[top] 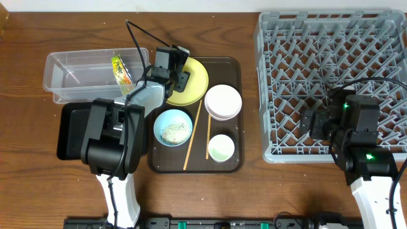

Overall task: Sort waste into correct bins and load items into the dishwasher rack
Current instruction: 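Grasp the white tissue on the yellow plate with the left gripper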

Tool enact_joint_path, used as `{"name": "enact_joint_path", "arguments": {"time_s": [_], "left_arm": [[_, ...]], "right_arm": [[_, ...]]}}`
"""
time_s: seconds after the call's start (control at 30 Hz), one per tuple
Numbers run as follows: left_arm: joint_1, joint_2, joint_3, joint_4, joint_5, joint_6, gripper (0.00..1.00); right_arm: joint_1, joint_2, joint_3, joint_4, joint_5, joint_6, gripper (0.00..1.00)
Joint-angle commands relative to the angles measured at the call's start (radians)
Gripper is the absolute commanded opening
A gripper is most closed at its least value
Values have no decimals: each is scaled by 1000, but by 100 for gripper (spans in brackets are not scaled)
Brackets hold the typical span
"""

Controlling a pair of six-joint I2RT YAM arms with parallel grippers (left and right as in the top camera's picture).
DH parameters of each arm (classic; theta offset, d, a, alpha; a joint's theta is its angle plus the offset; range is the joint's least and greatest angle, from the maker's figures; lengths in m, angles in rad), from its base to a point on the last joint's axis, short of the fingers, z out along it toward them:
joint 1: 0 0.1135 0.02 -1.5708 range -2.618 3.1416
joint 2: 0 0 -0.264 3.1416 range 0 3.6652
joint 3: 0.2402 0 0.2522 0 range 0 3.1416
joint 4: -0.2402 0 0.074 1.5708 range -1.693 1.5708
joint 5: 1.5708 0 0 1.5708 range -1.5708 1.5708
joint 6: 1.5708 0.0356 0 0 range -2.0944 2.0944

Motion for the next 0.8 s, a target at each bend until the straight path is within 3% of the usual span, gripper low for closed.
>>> {"name": "enact_joint_path", "arguments": {"time_s": [0.0,0.13,0.23,0.4,0.63,0.77], "left_arm": [[4,22,13,-17,-13,15,54],[4,22,13,-74,-13,6,25],[4,18,13,-134,-12,-8,8],[3,-42,13,-229,-5,-61,6],[3,-239,13,-351,-5,-178,6],[6,-356,13,-388,-6,-185,6]], "right_arm": [[13,-6,21,-6,-5,12,99],[13,-6,21,-11,-4,12,99],[13,-6,21,-11,-4,12,99],[13,-6,21,-11,-4,12,99],[13,-6,21,-10,-4,12,99],[13,-6,21,-10,-4,12,99]]}}
